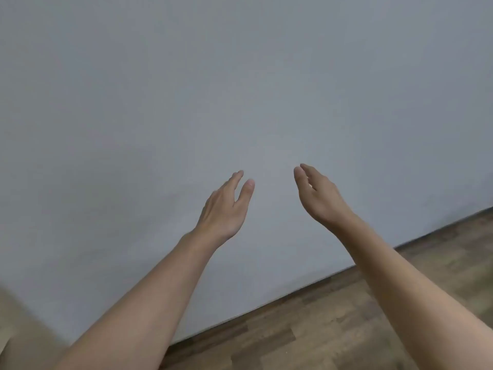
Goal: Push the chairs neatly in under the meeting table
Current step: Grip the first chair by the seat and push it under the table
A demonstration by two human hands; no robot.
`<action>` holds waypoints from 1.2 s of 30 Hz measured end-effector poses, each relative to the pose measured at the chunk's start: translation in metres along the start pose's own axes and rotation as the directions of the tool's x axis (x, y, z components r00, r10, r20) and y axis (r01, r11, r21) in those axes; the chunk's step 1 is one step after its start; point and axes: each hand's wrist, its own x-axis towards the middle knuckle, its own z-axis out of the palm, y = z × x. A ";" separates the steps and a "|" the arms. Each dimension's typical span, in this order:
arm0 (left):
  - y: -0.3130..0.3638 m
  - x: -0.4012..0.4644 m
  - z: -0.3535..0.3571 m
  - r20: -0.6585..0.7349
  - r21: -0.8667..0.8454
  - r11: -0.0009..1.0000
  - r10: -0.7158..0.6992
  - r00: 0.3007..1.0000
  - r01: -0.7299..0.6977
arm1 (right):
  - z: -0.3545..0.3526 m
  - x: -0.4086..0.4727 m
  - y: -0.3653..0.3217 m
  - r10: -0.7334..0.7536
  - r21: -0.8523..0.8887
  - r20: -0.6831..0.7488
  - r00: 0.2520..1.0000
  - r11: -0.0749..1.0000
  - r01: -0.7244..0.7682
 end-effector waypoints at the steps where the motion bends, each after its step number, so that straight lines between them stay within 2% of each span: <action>1: 0.002 0.001 0.006 0.014 -0.017 1.000 0.008 1.000 -0.008 | -0.003 -0.004 0.004 0.015 0.016 -0.021 1.000 1.000 -0.015; 15: 0.005 0.043 0.095 0.215 -0.130 0.986 0.127 0.968 -0.101 | -0.036 -0.023 0.076 0.184 0.016 -0.253 0.950 0.982 -0.186; 26: -0.002 0.110 0.153 0.438 -0.211 0.962 0.252 0.863 -0.173 | -0.035 -0.002 0.106 0.330 -0.030 -0.449 0.830 0.923 -0.383; 36: -0.023 0.145 0.181 0.541 -0.242 0.948 0.309 0.782 -0.207 | -0.014 0.013 0.126 0.397 -0.019 -0.533 0.747 0.877 -0.480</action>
